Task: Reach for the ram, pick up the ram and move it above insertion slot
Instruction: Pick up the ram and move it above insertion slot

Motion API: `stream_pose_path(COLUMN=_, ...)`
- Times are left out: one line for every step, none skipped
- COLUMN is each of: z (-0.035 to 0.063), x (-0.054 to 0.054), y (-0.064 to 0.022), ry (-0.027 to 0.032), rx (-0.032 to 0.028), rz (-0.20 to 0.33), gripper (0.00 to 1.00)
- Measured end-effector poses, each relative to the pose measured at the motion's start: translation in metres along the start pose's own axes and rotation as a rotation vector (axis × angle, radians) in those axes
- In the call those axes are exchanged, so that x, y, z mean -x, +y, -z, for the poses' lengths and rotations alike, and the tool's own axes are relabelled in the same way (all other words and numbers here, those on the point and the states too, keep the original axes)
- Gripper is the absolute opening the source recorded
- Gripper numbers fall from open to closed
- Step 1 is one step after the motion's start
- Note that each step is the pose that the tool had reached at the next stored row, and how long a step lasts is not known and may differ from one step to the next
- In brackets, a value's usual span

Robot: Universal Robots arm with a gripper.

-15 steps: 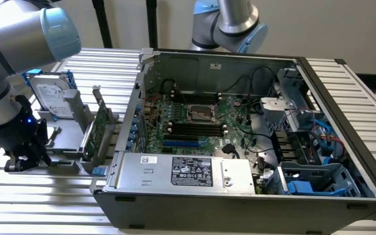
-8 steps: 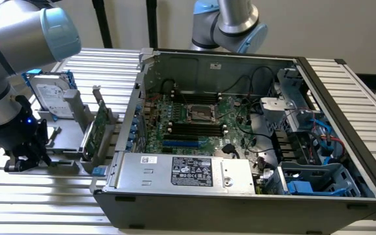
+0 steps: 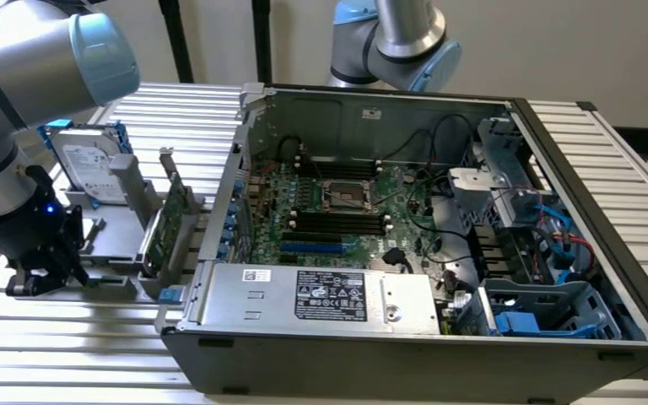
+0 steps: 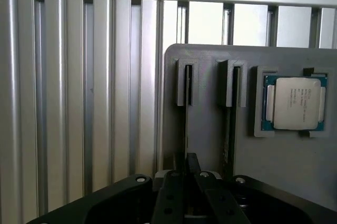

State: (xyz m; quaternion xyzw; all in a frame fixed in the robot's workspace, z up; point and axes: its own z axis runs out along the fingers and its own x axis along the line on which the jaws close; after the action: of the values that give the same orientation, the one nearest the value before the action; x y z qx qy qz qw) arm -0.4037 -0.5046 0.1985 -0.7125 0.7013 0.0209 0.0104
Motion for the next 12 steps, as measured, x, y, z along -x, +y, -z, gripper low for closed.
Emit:
stream_pose_path(z=0.0000, x=0.0000, y=0.0000, ry=0.0000, rx=0.0000, rz=0.000, gripper=0.13)
stream_pose_path(z=0.0000, x=0.0000, y=0.0000, ry=0.0000, rx=0.0000, rz=-0.001, gripper=0.13)
stream_pose_path(z=0.0000, x=0.0000, y=0.0000, ry=-0.0001, rx=-0.0001, rz=-0.002, gripper=0.13)
stream_pose_path(z=0.0000, x=0.0000, y=0.0000, ry=0.0000, rx=-0.0001, rz=-0.002, gripper=0.13)
stream_pose_path(z=0.0000, x=0.0000, y=0.0000, ry=0.0000, rx=-0.0001, rz=-0.002, gripper=0.13)
stream_pose_path(z=0.0000, x=0.0000, y=0.0000, ry=0.0000, rx=-0.0001, rz=-0.002, gripper=0.13)
stream_pose_path(z=0.0000, x=0.0000, y=0.0000, ry=0.0000, rx=-0.0001, rz=-0.002, gripper=0.13)
stream_pose_path(z=0.0000, x=0.0000, y=0.0000, ry=0.0000, rx=-0.0001, rz=-0.002, gripper=0.13)
stream_pose_path(z=0.0000, x=0.0000, y=0.0000, ry=0.0000, rx=-0.0001, rz=-0.002, gripper=0.13)
stream_pose_path(z=0.0000, x=0.0000, y=0.0000, ry=0.0000, rx=-0.0001, rz=-0.002, gripper=0.13)
stream_pose_path(z=0.0000, x=0.0000, y=0.0000, ry=0.0000, rx=-0.0001, rz=-0.002, gripper=0.13)
stream_pose_path(z=0.0001, x=0.0000, y=0.0000, ry=-0.0001, rx=-0.0002, rz=-0.002, gripper=0.13)
